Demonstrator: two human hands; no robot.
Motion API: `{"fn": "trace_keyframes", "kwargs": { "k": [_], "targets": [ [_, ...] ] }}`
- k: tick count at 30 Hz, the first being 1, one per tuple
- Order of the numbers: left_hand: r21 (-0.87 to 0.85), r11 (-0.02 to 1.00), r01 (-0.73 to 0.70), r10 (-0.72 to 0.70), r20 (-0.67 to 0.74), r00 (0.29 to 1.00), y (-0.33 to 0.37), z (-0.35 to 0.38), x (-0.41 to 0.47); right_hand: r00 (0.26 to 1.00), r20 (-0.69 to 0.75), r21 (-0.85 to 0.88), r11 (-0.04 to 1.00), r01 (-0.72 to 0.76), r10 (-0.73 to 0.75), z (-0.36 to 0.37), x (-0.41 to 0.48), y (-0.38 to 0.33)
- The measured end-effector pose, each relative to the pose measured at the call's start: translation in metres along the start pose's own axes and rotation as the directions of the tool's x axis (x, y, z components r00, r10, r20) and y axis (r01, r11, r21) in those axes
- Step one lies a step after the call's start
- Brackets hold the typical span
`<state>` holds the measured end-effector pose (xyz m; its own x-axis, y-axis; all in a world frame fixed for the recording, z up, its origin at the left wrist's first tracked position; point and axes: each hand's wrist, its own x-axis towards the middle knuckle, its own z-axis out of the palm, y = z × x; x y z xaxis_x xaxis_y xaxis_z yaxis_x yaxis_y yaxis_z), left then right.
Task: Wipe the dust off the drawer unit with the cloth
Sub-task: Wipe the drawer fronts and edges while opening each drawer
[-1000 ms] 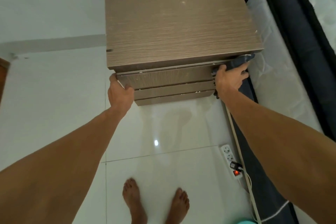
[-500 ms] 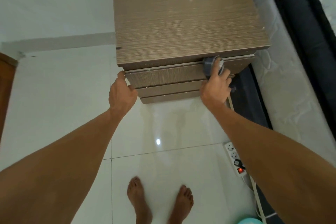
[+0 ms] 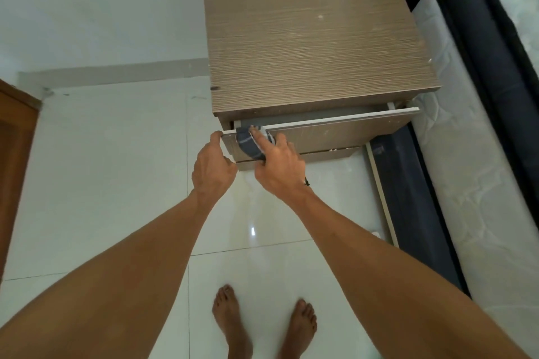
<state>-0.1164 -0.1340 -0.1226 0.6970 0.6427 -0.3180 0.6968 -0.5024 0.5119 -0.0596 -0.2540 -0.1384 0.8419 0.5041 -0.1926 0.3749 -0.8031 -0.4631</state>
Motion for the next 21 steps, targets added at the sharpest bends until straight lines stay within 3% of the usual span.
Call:
{"fn": "trace_keyframes", "kwargs": {
  "k": [1,2,3,4,5,6,7,8,9,12,15,16,18,21],
  "targets": [
    [0.002,1.000,-0.002,0.002,0.008,1.000,-0.001,-0.001,0.000,0.999,0.006,0.184,0.982,-0.044,0.043,-0.002,-0.003,0.002],
    [0.004,1.000,-0.007,0.007,0.012,1.000,-0.002,-0.001,0.000,0.990,0.017,0.449,0.884,-0.132,0.139,-0.006,-0.007,0.005],
    [0.002,1.000,-0.010,0.010,0.014,1.000,-0.002,-0.001,0.000,0.960,0.097,0.715,0.652,-0.252,0.264,-0.014,-0.012,0.008],
    [-0.005,1.000,-0.009,0.010,0.016,1.000,-0.003,0.000,0.001,0.912,0.218,0.883,0.328,-0.337,0.348,-0.021,-0.015,0.011],
    [-0.013,1.000,-0.006,0.006,0.019,1.000,-0.003,0.000,0.001,0.865,0.329,0.932,0.020,-0.363,0.379,-0.030,-0.017,0.018],
    [-0.022,1.000,-0.003,0.003,0.018,1.000,-0.003,0.001,0.002,0.840,0.390,0.919,-0.209,-0.333,0.377,-0.038,-0.018,0.026],
    [-0.031,1.000,0.003,-0.002,0.016,1.000,-0.002,0.002,0.003,0.824,0.409,0.899,-0.331,-0.289,0.392,-0.044,-0.018,0.036],
    [-0.041,0.999,0.008,-0.007,0.010,1.000,-0.001,0.002,0.004,0.812,0.403,0.897,-0.359,-0.258,0.421,-0.050,-0.016,0.044],
    [-0.048,0.999,0.014,-0.013,0.003,1.000,-0.001,0.003,0.004,0.786,0.377,0.921,-0.285,-0.265,0.489,-0.053,-0.013,0.052],
    [-0.054,0.998,0.024,-0.024,0.000,1.000,-0.001,0.005,0.004,0.640,0.147,0.916,0.141,-0.376,0.754,-0.063,-0.005,0.069],
    [-0.061,0.998,0.030,-0.030,0.003,1.000,-0.002,0.006,0.004,0.555,-0.184,0.822,0.436,-0.365,0.811,-0.074,0.008,0.087],
    [-0.063,0.997,0.032,-0.032,0.002,0.999,-0.002,0.006,0.004,0.556,-0.279,0.750,0.539,-0.383,0.783,-0.075,0.014,0.093],
    [-0.068,0.997,0.034,-0.034,0.005,0.999,-0.003,0.007,0.004,0.627,-0.414,0.544,0.731,-0.411,0.660,-0.070,0.024,0.102],
    [-0.071,0.997,0.035,-0.035,0.008,0.999,-0.004,0.007,0.004,0.776,-0.444,0.254,0.894,-0.370,0.448,-0.054,0.032,0.101]
  ]
}}
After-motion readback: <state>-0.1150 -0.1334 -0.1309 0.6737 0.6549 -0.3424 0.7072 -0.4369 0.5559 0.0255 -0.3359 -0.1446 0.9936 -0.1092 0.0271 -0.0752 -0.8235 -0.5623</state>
